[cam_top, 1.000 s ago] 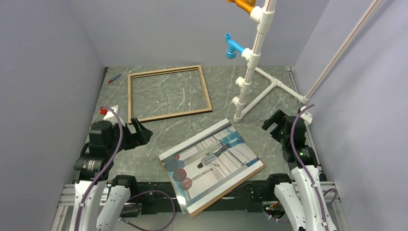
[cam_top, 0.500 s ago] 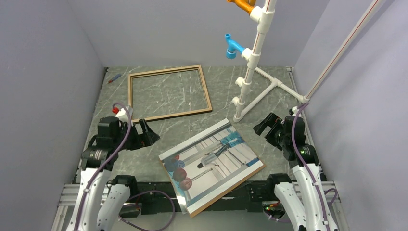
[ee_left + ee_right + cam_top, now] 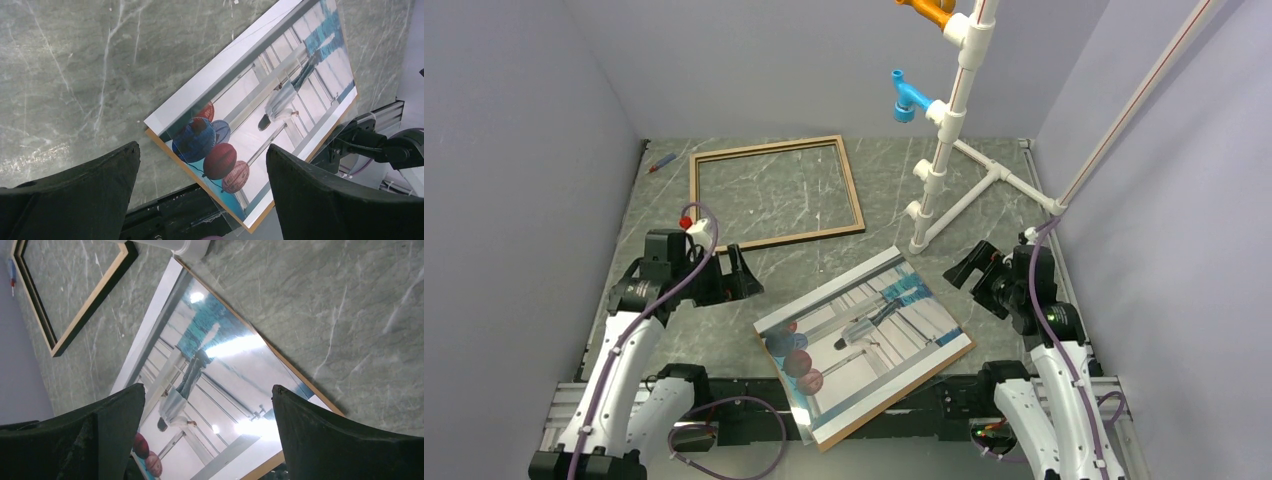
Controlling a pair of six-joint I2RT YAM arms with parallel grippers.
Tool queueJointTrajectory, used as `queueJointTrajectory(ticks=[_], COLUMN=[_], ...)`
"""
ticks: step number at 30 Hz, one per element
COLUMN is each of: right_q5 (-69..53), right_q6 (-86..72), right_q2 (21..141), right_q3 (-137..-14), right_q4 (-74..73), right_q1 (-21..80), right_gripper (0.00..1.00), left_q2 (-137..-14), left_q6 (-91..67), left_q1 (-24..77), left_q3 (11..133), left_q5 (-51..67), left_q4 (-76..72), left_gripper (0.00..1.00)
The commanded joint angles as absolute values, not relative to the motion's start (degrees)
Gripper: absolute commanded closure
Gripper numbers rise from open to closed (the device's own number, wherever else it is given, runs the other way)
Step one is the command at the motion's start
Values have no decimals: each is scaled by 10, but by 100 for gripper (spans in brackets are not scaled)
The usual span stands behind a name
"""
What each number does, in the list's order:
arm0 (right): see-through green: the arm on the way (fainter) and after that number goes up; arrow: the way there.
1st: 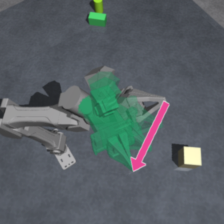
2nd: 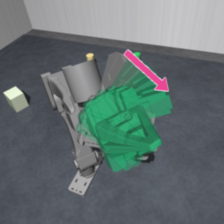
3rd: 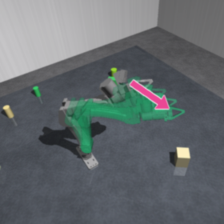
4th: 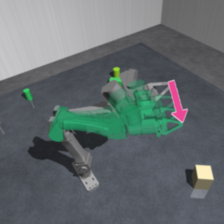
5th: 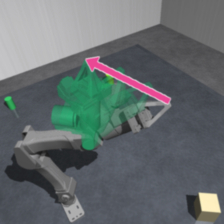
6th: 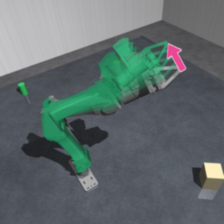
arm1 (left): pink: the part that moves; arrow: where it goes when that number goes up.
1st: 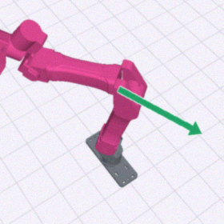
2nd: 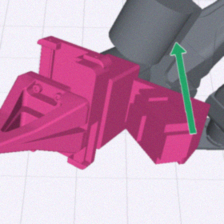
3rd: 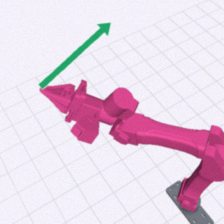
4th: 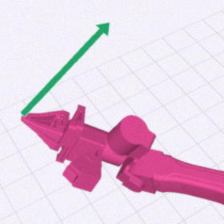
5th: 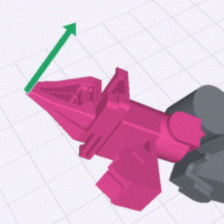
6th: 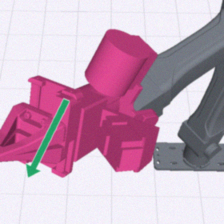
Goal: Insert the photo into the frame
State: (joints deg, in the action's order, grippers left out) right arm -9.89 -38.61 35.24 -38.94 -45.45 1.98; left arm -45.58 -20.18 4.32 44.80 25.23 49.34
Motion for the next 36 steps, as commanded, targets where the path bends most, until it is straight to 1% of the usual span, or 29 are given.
queueJointTrajectory(ticks=[1, 8, 11, 18, 24, 26, 31, 33, 36], right_q5=[-119, -138, -158, -199, -234, -241, -237, -233, -192], right_q6=[-386, -367, -364, -386, -381, -371, -330, -313, -311], right_q2=[372, 401, 415, 448, 464, 469, 491, 496, 500], right_q3=[-386, -373, -359, -320, -302, -307, -346, -361, -380], right_q4=[-449, -412, -389, -316, -254, -240, -230, -223, -201], right_q1=[20, 20, 18, 20, 21, 22, 42, 57, 94], right_gripper=[0, 0, 0, 0, 0, 0, 0, 0, 0], left_q2=[-482, -562, -610, -740, -823, -848, -890, -897, -894], left_q6=[-183, -174, -167, -124, -76, -63, -34, -28, -22], left_q1=[44, 51, 73, 158, 192, 192, 192, 192, 192], left_q3=[445, 459, 481, 598, 671, 718, 814, 830, 809], left_q5=[274, 249, 227, 99, 60, 61, 24, 17, 7], left_q4=[445, 401, 396, 420, 402, 416, 446, 435, 388], left_gripper=[1, 1, 1, 1, 1, 1, 1, 1, 1])
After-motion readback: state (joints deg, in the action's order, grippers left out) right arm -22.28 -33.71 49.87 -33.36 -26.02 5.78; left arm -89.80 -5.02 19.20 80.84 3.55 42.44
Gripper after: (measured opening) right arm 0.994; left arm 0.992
